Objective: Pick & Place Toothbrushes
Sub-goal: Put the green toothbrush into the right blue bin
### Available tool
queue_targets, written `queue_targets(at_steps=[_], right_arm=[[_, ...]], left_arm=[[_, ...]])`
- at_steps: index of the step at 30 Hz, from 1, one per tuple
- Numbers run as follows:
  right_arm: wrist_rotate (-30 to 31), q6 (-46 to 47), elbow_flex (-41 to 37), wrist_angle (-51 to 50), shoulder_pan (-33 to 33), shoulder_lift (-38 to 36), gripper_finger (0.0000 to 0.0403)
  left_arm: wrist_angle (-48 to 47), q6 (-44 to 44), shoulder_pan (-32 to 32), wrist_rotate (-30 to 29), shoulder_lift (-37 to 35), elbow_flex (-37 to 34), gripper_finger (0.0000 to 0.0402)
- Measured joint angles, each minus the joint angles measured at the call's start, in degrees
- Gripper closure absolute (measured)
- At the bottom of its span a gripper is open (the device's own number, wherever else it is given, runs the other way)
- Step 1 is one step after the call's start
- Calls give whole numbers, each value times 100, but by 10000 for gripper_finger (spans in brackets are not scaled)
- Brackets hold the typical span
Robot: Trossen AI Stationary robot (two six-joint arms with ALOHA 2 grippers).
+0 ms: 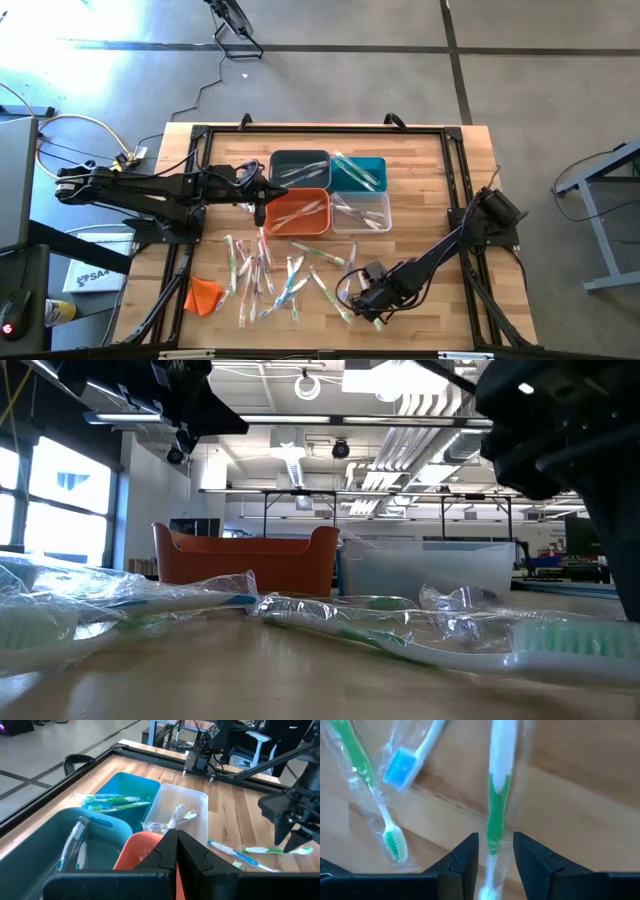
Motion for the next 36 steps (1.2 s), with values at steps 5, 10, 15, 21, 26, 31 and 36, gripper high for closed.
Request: queue_targets(at_steps=[5, 10, 15, 21, 26, 31, 36], right_arm=[[-162, -30, 29, 116, 9, 223, 292], [-119, -27, 26, 64, 31, 237, 312], [-198, -12, 24, 9, 26, 243, 344], [-143, 241, 22, -50, 18, 246, 368], [-132, 433, 16, -56, 17, 248, 365], [-134, 442, 15, -41, 17, 252, 374], [-135, 444, 11, -40, 17, 254, 376]], left_arm=[[-97, 0, 0, -27, 0, 0, 401], [-114, 0, 0, -26, 0, 0, 401], [-113, 0, 0, -20, 0, 0, 401], [-111, 0, 0, -9, 1, 0, 401], [-111, 0, 0, -4, 0, 0, 401], [-111, 0, 0, -4, 0, 0, 401], [-111, 0, 0, 3, 0, 0, 401]])
